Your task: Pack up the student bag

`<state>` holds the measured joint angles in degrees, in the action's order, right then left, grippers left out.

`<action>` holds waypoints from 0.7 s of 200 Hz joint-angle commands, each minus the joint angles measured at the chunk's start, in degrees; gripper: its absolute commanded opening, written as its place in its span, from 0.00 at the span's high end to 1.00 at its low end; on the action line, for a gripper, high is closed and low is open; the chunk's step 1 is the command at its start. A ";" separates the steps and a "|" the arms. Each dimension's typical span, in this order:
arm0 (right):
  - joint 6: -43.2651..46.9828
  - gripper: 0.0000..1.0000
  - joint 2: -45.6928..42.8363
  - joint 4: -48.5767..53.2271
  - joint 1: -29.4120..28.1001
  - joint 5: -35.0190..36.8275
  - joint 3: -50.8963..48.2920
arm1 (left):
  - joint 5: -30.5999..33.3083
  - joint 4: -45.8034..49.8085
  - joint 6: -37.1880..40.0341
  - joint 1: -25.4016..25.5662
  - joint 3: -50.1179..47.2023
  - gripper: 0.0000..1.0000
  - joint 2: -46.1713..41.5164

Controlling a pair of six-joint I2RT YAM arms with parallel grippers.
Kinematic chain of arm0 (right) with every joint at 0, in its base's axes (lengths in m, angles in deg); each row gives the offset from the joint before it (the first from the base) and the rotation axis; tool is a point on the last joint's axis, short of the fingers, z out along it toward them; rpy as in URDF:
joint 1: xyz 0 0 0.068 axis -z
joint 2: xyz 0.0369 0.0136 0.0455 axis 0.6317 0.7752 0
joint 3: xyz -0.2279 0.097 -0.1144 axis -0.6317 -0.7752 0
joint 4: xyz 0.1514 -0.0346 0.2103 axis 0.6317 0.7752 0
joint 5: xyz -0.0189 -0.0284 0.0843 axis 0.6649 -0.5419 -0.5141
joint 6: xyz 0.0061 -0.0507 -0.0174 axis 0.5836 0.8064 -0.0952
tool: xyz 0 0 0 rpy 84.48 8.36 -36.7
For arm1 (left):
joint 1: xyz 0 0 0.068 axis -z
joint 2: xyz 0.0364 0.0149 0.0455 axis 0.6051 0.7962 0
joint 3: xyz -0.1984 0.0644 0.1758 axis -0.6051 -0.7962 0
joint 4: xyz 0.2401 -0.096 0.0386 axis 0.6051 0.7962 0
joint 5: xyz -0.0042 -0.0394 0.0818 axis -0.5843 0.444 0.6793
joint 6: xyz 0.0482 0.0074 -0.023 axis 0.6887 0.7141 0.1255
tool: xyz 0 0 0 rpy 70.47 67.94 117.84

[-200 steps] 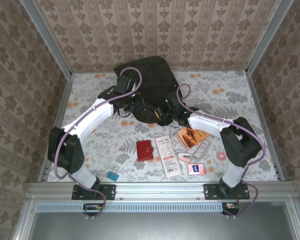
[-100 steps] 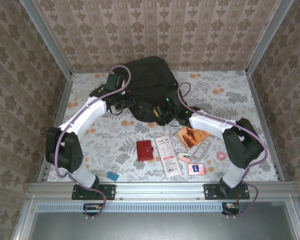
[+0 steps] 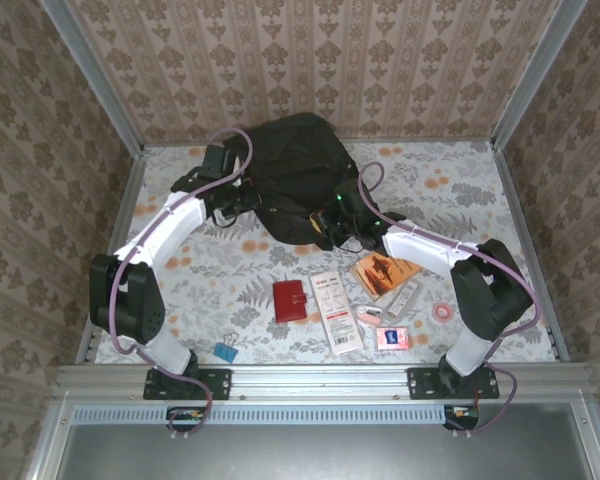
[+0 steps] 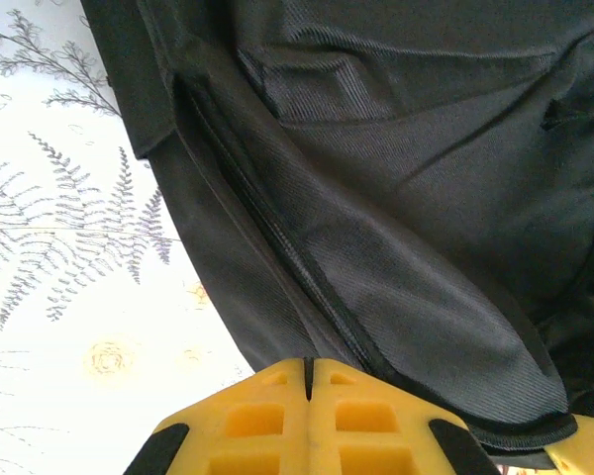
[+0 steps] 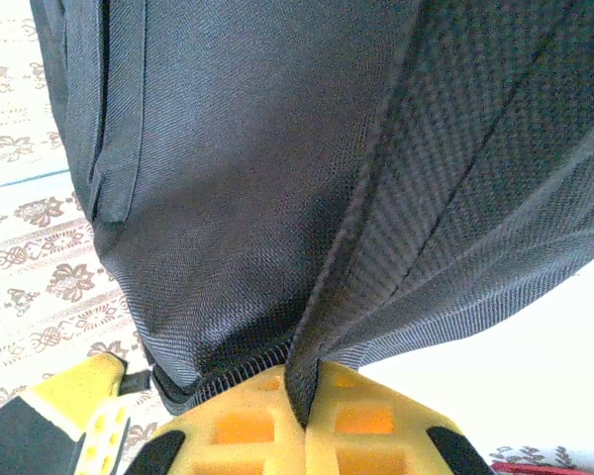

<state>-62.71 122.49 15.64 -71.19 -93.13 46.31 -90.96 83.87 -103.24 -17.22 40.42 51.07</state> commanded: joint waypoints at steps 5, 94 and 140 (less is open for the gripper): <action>2.15 1.00 -1.70 9.10 2.49 4.39 -1.78 | 10.04 1.38 2.95 -5.26 3.36 1.00 0.28; 3.49 1.00 -1.51 10.00 2.52 3.96 -1.45 | 15.98 4.51 6.81 -8.40 10.00 1.00 6.74; 6.49 1.00 0.52 9.74 1.54 1.26 2.54 | 10.10 2.09 5.42 -6.76 8.27 1.00 5.87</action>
<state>-59.30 122.40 21.34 -69.75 -92.86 46.36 -82.06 87.76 -98.45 -24.04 48.24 57.87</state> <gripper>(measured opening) 0.059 0.047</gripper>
